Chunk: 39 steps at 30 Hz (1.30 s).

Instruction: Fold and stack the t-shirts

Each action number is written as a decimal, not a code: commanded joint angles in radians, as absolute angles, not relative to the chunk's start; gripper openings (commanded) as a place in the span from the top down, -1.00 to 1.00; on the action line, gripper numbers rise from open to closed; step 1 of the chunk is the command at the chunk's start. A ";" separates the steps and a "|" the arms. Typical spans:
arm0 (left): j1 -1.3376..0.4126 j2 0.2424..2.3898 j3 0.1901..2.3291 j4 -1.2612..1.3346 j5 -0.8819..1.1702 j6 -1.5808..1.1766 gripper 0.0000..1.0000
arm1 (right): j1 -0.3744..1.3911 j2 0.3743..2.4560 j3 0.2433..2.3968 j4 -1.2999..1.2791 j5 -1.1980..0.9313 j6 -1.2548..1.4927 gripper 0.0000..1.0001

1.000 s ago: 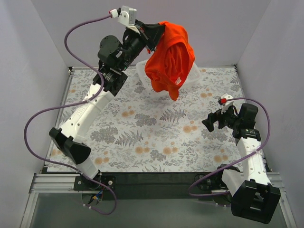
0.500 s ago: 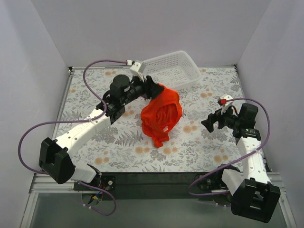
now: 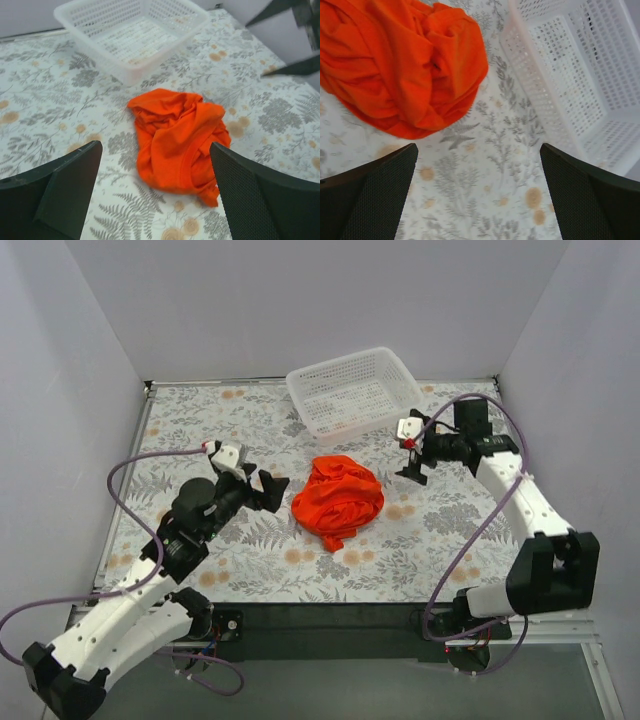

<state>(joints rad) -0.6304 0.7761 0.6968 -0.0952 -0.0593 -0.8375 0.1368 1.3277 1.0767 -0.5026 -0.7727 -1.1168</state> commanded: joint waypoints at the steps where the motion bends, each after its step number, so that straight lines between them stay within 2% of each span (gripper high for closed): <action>1: -0.627 0.666 0.548 -0.167 -0.146 -0.796 -0.65 | 0.192 1.507 1.335 -0.571 -0.688 -1.386 -0.97; 4: -0.627 0.582 0.522 -0.186 -0.169 -0.805 -0.70 | 0.268 1.705 1.545 -0.606 -0.574 -1.426 -0.97; 7: -0.626 0.549 0.508 -0.170 -0.181 -0.807 -0.73 | 0.336 1.876 1.641 -0.601 -0.444 -1.494 -0.94; 17: -0.627 0.615 0.514 -0.167 -0.155 -0.795 -0.71 | 0.379 2.074 1.687 -0.462 -0.265 -1.482 -0.64; 20: -0.627 0.606 0.511 -0.167 -0.169 -0.793 -0.71 | 0.371 2.086 1.666 -0.434 -0.245 -1.453 -0.36; 21: -0.626 0.601 0.511 -0.167 -0.172 -0.792 -0.71 | 0.368 2.088 1.654 -0.430 -0.241 -1.445 -0.12; 24: -0.626 0.595 0.511 -0.167 -0.179 -0.792 -0.71 | 0.354 2.086 1.648 -0.422 -0.233 -1.385 0.27; 29: -0.627 0.586 0.509 -0.169 -0.183 -0.790 -0.71 | 0.337 2.034 1.615 -0.422 -0.226 -1.219 0.62; 32: -0.626 0.578 0.511 -0.169 -0.183 -0.792 -0.71 | 0.337 1.981 1.573 -0.411 -0.201 -1.108 0.94; 39: -0.626 0.549 0.511 -0.175 -0.187 -0.795 -0.71 | 0.337 1.856 1.416 -0.324 -0.023 -0.685 0.97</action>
<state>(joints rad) -0.6304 0.5659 0.5095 -0.1761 -0.1692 -0.8062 0.3378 1.9404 1.4769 -0.3920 -0.1200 -0.9657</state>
